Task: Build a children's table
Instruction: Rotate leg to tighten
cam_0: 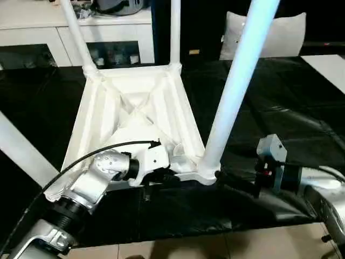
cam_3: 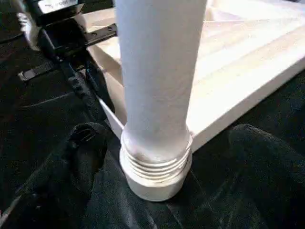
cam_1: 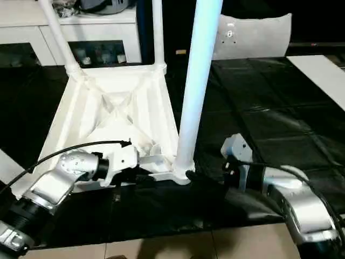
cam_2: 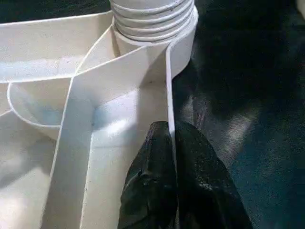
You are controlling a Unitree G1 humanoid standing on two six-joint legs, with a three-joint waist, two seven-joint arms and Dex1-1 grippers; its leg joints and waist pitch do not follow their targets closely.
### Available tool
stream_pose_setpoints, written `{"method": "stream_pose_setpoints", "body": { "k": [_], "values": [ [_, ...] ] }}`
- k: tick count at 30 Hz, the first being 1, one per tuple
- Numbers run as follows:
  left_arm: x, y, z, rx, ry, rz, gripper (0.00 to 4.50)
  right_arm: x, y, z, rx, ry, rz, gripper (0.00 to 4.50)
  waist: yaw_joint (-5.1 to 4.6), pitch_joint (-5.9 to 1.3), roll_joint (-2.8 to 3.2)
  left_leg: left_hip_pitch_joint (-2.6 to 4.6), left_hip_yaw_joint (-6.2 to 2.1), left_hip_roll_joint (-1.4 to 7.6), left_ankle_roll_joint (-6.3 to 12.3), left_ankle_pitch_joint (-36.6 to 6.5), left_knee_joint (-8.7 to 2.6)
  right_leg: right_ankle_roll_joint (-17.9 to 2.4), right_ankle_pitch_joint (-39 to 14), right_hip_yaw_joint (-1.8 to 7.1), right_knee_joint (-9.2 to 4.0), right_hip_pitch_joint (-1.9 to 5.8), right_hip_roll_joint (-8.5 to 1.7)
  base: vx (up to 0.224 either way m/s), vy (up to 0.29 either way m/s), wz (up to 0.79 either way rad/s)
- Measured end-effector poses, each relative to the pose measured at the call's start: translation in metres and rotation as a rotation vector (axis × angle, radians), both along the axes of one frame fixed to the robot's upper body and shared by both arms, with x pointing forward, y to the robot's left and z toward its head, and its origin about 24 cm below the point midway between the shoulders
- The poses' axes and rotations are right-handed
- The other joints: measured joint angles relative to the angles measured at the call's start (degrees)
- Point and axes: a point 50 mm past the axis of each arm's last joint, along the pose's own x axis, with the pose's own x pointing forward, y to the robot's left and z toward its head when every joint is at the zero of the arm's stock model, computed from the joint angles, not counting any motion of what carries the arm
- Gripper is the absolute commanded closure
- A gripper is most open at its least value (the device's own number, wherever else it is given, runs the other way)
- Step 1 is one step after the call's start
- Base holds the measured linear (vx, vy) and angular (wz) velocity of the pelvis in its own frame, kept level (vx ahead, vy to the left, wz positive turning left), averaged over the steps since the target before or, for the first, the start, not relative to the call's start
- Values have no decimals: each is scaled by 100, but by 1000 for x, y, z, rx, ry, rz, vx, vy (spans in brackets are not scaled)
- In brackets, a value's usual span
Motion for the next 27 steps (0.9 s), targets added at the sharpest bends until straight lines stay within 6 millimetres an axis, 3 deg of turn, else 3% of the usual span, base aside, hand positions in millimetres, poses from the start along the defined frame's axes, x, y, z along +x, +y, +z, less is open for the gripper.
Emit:
{"method": "stream_pose_setpoints", "body": {
  "k": [2,6,14,27],
  "values": [
    [0,1,1,0,-1,-15,450,3,2,-1,1,8,36,36,5,-1,1,-36,1,2,6,4,0,0,0,-4,5,-27,0,0,0,0],
    [0,4,2,14,3,-40,450,10,6,-4,11,49,109,77,18,-1,1,-42,1,12,19,12,5,0,0,-19,12,-45,1,0,0,0],
    [1,3,3,27,6,-87,450,21,14,-8,41,68,183,150,149,0,-2,-49,29,51,19,13,35,-5,3,-50,21,-37,-1,0,0,0],
    [2,4,3,29,9,-95,450,20,15,-12,64,96,221,251,160,-1,0,-51,39,72,17,15,38,-5,3,-72,25,-37,-1,0,0,0]
  ]
}}
